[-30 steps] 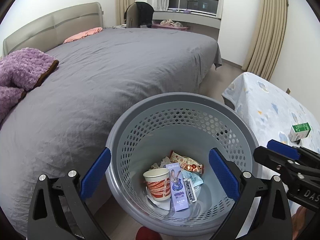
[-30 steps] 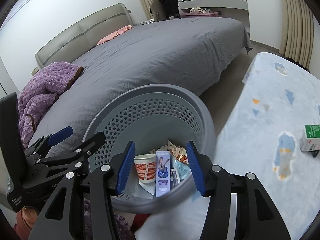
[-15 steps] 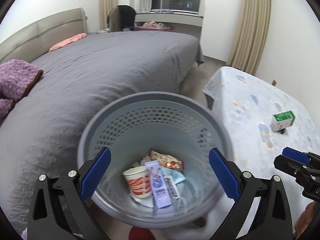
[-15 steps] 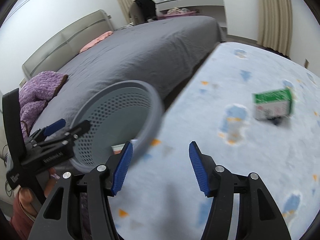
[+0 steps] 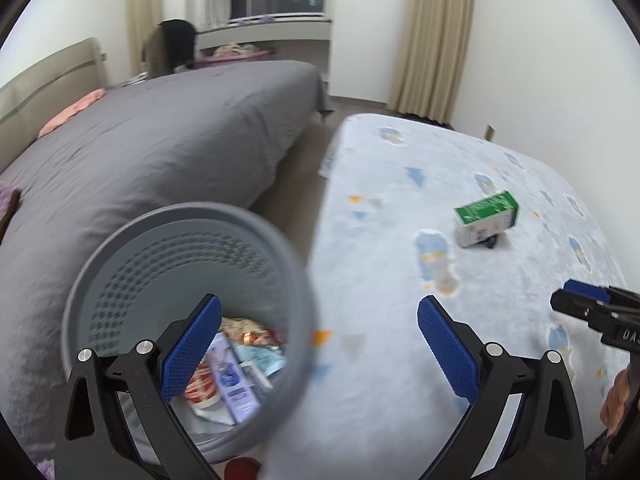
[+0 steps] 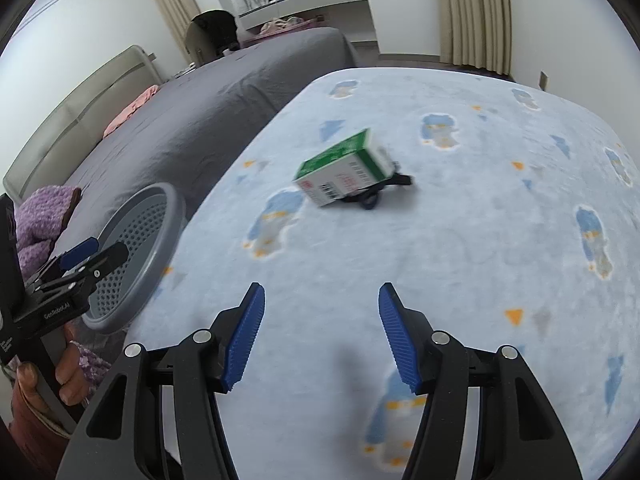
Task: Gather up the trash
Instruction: 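Move both open tools from the basket back to the green carton, then grasp the green carton with the left tool and lift it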
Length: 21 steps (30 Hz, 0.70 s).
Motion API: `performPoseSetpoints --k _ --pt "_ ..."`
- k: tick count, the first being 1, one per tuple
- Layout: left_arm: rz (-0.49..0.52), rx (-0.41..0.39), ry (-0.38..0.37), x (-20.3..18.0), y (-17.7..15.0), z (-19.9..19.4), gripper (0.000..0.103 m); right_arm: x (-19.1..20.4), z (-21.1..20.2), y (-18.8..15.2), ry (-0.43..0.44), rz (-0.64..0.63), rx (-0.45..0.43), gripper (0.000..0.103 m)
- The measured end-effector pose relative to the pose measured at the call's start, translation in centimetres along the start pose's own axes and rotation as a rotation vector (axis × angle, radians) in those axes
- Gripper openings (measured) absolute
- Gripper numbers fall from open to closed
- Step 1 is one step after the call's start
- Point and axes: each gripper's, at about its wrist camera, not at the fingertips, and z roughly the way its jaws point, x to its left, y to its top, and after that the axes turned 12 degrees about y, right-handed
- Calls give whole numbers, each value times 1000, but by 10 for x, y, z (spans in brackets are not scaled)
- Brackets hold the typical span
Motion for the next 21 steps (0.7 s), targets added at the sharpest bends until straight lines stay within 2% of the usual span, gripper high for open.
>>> performPoseSetpoints --k 9,15,21 --pt "157 -22 -81 -73 36 27 96 -59 -7 8 34 126 -42 57" --pt "273 -40 -151 -111 55 48 96 -78 -8 13 35 166 -56 57" --pt "410 -26 -231 -142 62 70 96 -90 -1 16 31 189 -40 57"
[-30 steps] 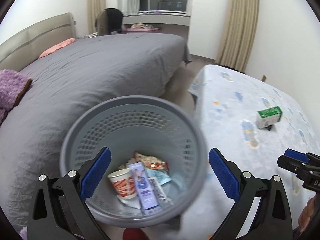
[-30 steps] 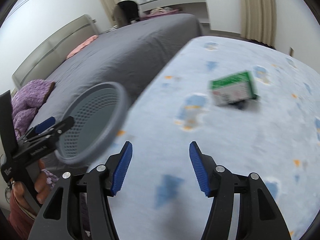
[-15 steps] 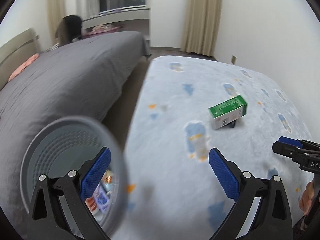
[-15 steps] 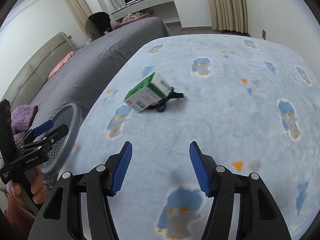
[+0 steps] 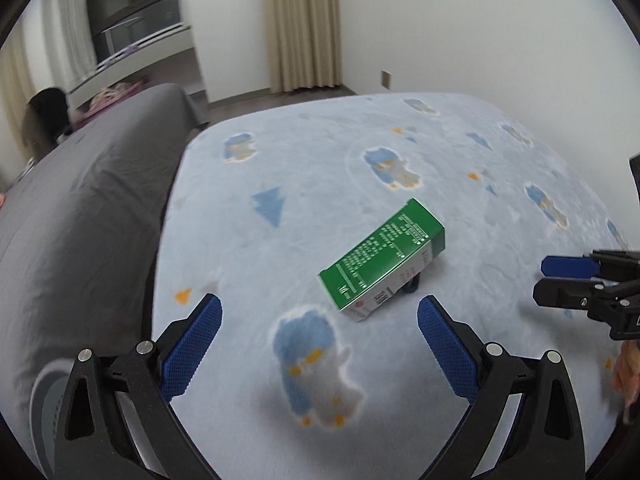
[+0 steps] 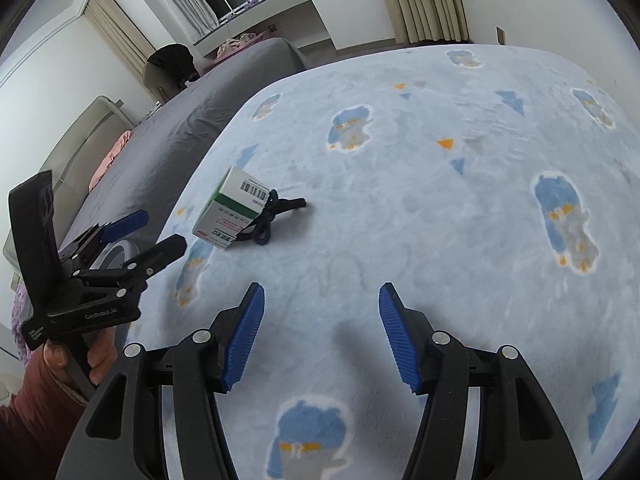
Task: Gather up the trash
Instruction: 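Grasp the green carton with the left tool and lift it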
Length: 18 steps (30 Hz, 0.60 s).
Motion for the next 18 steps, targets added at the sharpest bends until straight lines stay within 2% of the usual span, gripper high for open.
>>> performPoseSetpoints --k 3,8,18 --pt "77 4 -26 -10 4 11 96 -4 2 1 -1 16 5 57" --pt "140 0 -63 -18 9 20 96 -1 6 4 5 6 7 57" --pt "195 -16 -133 -28 23 30 96 -3 5 4 21 17 3 57"
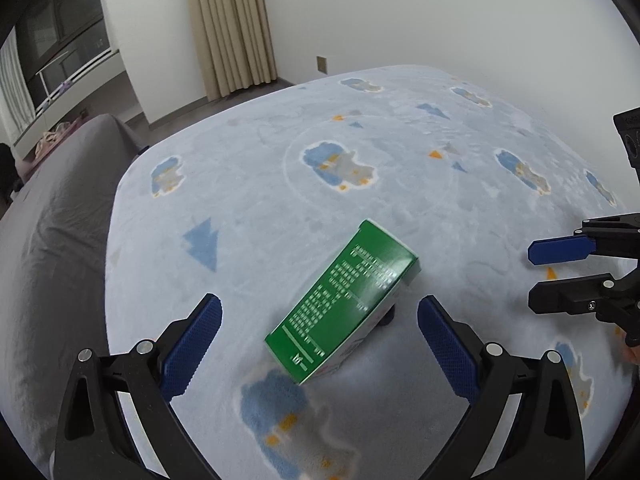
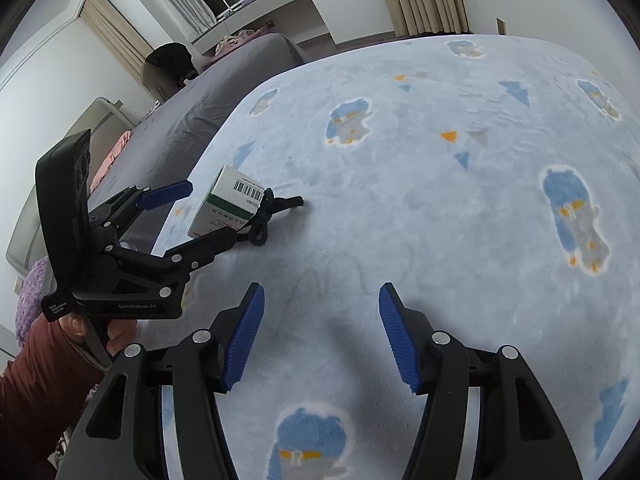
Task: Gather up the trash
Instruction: 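Grasp the green carton with the left tool and lift it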
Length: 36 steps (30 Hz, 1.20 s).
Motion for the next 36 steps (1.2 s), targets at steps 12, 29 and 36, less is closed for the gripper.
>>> performPoseSetpoints --k 12,29,36 --pt "12 11 -50 -14 1 1 59 1 -8 1 8 -1 -15 57" --pt "-164 46 -16 10 -19 -27 35 2 -11 0 17 2 -23 57" --pt "-219 44 2 22 -28 -42 30 6 -8 -2 25 -10 -24 57"
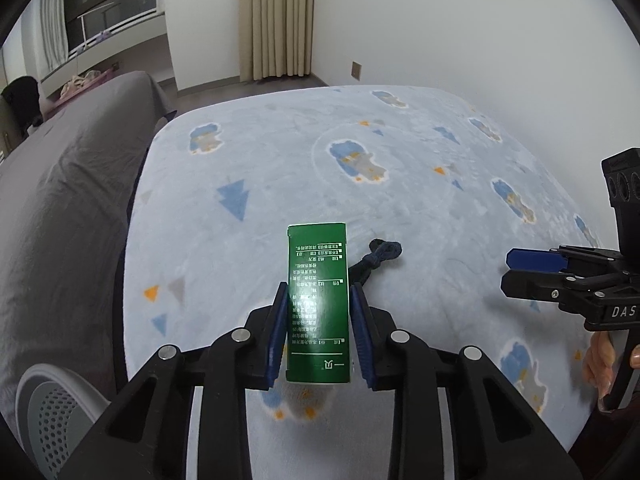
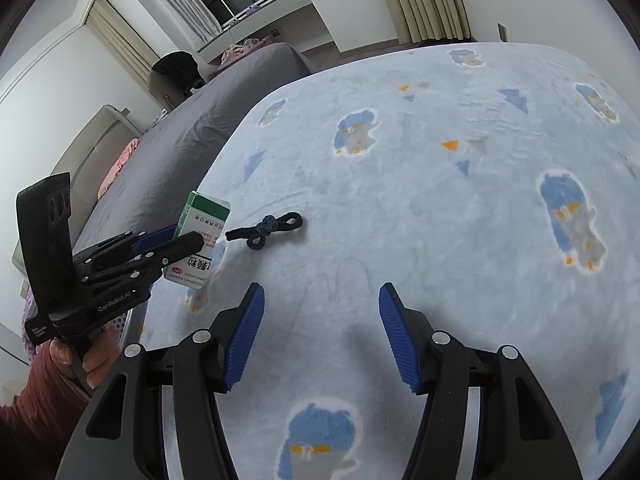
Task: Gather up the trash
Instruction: 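Grasp the green carton with the left tool and lift it, then grasp the dark blue knotted cord with the right tool while the left tool holds the carton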
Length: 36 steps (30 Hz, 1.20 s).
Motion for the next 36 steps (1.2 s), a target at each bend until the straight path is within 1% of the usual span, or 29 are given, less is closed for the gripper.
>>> performPoseSetpoints --k 6,13,16,21,25,33,36 --pt "-46 5 20 11 -10 -8 30 3 11 -4 9 -13 26 57" --pt "-78 3 85 21 -32 -22 30 11 25 -3 15 -25 41 57" --pt "-95 15 107 25 -43 -26 30 14 31 -2 10 -27 47 57" --pt "-126 15 137 32 -60 -35 30 21 37 1 -10 -46 46 57" --pt "-144 9 157 38 -66 -41 30 26 46 6 -30 -47 46 57" --pt "-185 -27 199 54 -68 -55 30 43 83 22 -60 -66 47 57" --pt "-200 -34 217 59 -68 -57 30 50 97 28 -112 -79 45 57"
